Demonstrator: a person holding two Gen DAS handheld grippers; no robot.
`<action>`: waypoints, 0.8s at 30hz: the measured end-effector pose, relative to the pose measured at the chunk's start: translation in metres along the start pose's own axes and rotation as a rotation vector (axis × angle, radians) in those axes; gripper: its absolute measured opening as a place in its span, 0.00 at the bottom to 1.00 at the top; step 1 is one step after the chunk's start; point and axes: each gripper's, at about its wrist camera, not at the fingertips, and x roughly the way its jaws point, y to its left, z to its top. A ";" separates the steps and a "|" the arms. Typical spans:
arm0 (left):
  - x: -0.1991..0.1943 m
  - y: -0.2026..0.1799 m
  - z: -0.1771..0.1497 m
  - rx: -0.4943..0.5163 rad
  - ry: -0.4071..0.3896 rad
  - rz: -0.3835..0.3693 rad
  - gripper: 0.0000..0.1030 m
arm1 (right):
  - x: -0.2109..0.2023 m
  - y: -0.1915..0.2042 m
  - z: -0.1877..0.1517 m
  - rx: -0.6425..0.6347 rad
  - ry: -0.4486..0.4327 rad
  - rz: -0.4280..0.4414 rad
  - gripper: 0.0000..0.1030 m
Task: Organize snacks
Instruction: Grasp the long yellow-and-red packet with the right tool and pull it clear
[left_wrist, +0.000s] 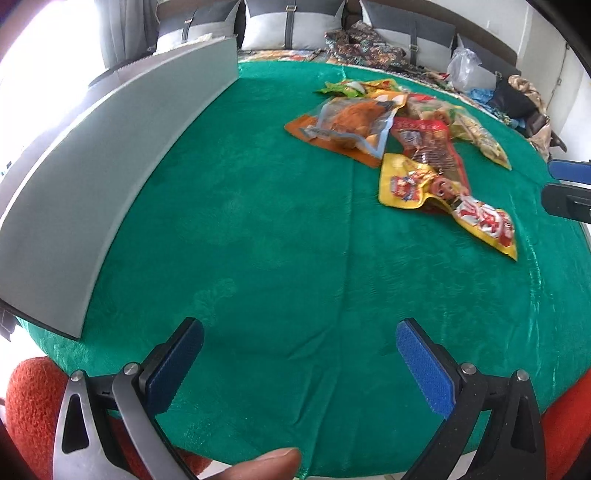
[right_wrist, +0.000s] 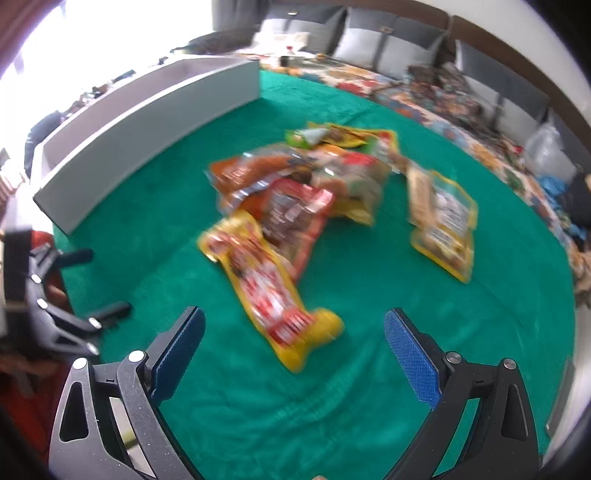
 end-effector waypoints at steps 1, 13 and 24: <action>0.002 0.001 0.000 -0.006 0.009 0.000 1.00 | 0.005 0.004 0.002 0.002 0.008 0.012 0.96; 0.008 -0.002 0.001 0.027 0.023 0.026 1.00 | 0.071 0.013 0.014 -0.015 0.222 0.077 0.95; 0.008 0.001 0.000 0.030 0.005 0.028 1.00 | 0.085 0.022 0.011 -0.001 0.318 -0.010 0.46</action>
